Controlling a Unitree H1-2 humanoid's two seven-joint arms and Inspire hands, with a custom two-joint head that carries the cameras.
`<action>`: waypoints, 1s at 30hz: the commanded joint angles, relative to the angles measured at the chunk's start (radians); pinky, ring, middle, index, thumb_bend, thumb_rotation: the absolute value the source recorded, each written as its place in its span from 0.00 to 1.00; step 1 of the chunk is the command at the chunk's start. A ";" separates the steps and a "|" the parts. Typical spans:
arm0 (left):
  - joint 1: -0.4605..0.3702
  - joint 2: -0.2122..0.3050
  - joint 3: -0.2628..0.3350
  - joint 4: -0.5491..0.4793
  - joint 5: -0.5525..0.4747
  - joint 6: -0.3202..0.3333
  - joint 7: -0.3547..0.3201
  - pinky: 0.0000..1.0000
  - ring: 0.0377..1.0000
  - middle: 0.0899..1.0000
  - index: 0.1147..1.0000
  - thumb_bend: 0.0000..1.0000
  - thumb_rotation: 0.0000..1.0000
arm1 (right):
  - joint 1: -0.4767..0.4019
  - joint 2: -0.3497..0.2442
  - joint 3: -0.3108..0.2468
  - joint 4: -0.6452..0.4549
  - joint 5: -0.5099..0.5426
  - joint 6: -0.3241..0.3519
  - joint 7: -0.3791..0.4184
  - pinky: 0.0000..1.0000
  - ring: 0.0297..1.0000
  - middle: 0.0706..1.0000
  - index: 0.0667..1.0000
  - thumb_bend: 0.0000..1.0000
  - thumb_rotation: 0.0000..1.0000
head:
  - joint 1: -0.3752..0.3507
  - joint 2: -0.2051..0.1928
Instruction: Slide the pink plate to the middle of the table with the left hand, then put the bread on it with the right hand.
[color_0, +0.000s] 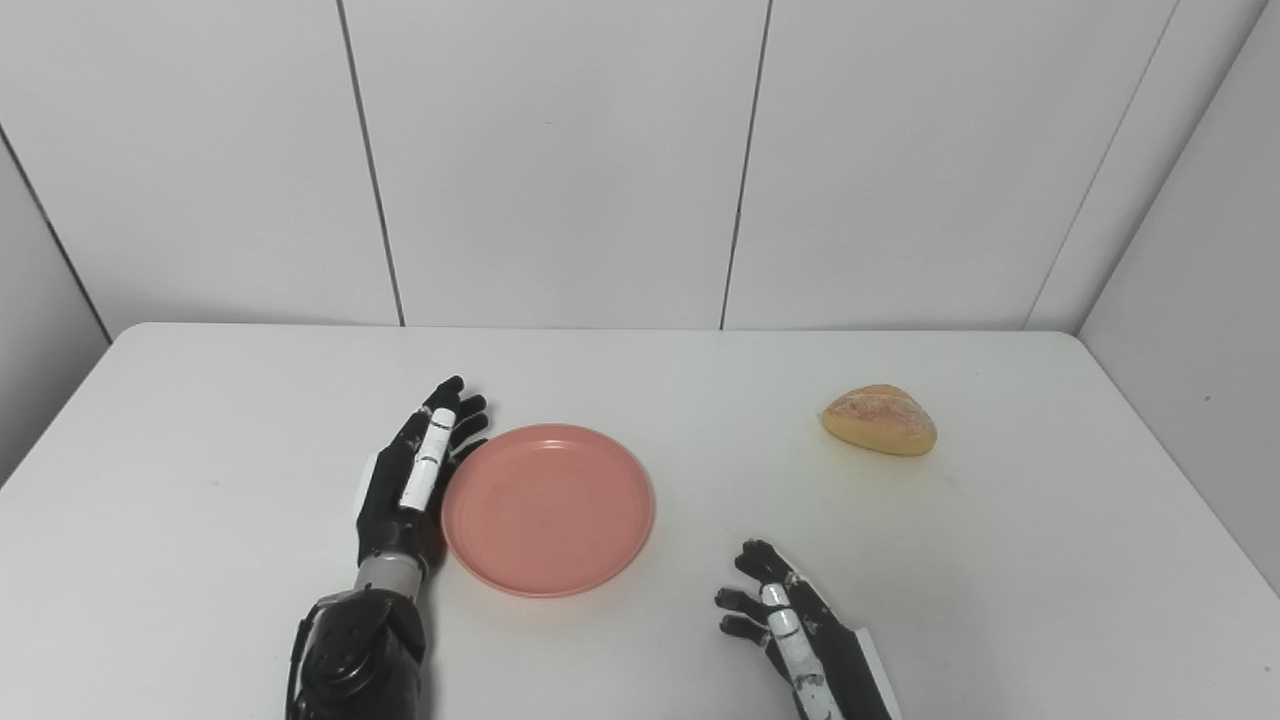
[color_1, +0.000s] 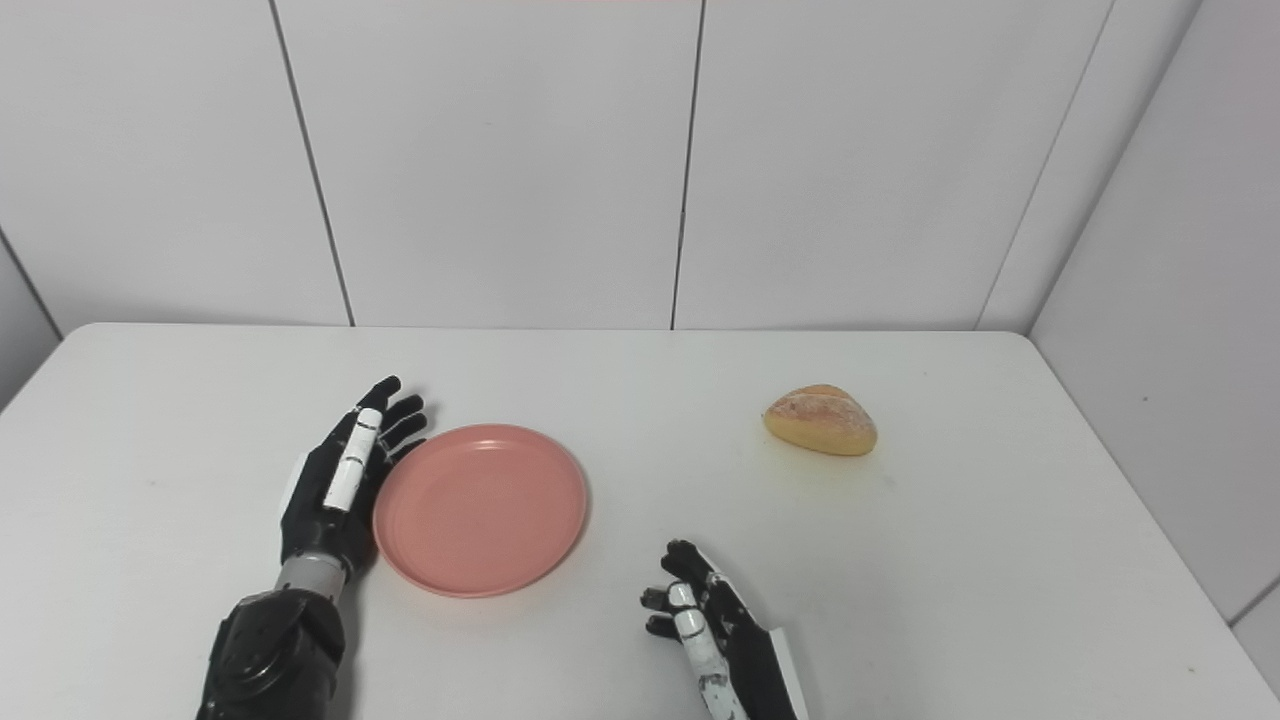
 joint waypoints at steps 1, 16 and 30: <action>0.022 -0.004 -0.005 0.014 0.002 0.031 0.004 0.76 0.80 0.75 0.77 0.51 0.67 | 0.000 0.023 -0.001 0.004 0.007 -0.028 -0.006 0.73 0.75 0.84 0.83 0.72 0.78 | 0.003 -0.004; -0.003 -0.006 0.014 0.101 -0.008 -0.030 0.001 0.77 0.78 0.73 0.75 0.53 0.67 | -0.010 0.041 -0.036 0.009 -0.026 -0.284 -0.089 0.91 0.87 0.88 0.83 0.76 0.92 | -0.010 -0.040; -0.012 -0.027 0.012 0.127 -0.006 -0.054 0.010 0.76 0.76 0.71 0.74 0.52 0.66 | -0.123 -0.052 -0.073 -0.151 0.019 0.042 -0.033 0.70 0.75 0.80 0.81 0.74 0.71 | 0.000 -0.069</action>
